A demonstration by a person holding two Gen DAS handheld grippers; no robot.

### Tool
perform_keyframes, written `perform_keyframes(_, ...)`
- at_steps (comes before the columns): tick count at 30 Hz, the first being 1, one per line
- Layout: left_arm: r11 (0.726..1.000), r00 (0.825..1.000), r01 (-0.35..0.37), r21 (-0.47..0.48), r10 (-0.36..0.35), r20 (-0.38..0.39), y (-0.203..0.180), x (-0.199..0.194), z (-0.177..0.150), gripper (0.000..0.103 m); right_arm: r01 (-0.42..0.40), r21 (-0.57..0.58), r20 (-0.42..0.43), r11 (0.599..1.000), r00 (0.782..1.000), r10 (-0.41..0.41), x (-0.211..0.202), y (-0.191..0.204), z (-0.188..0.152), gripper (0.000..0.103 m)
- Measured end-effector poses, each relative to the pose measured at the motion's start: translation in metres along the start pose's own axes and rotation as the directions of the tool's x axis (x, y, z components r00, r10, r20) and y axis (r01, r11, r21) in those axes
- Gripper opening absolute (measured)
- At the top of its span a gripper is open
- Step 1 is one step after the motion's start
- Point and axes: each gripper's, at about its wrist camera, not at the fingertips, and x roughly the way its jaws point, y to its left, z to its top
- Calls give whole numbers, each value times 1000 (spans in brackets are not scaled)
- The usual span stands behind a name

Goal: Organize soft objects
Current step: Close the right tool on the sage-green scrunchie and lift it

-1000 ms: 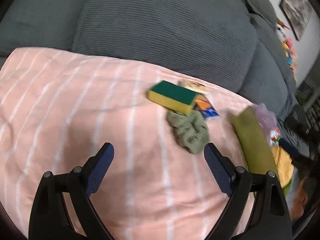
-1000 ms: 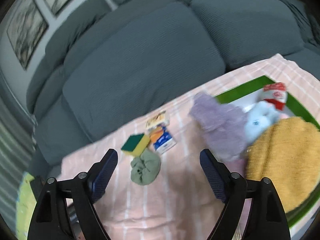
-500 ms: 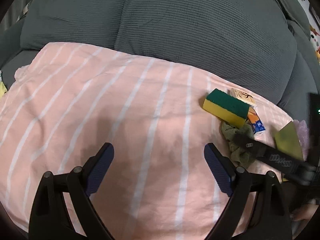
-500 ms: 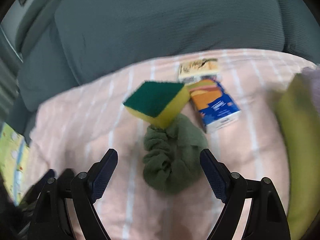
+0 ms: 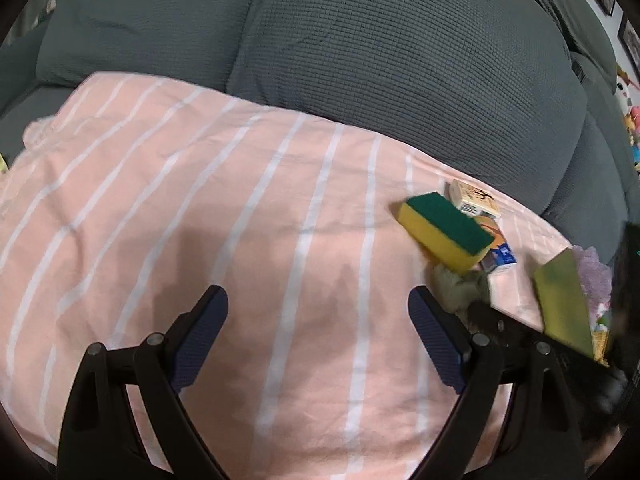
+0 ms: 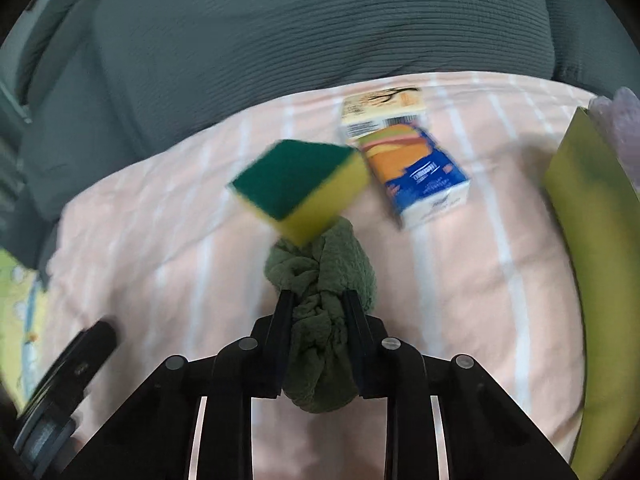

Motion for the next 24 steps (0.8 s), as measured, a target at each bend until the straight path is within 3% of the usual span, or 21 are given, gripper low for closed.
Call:
perform_keyframes(4,998,999,49,-38,-49,-19,4,-2,-2,91,-122,-35,-28,992,992,121,-27,19,-23,26)
perform_keyframes(10,998,998,58,-13,-58,-39,0,-3,-7,91,-154,-28,-86,988,985,151,-36,20,-46,29)
perform_keyframes(12,997,996,72,-15,-72,-57,-1,-2,-9,91,-122,-8,-93,992,988,121,-35,14,-47,44)
perform_keyframes(15,995,991,100,-7,-101,-86,-5,0,-12,91,-91,23,-29,996,995,91,-47,1,-44,67)
perform_keyframes(19,995,989,84,51,-77,-123,-14,-1,-19,91,-140,82,17,987,990,139,-58,-16,-38,71)
perform_keyframes(24,983,968,175,48,-163,-189,-24,-3,-35,89,-192,152,-16,970,980,197,-49,-29,-40,71)
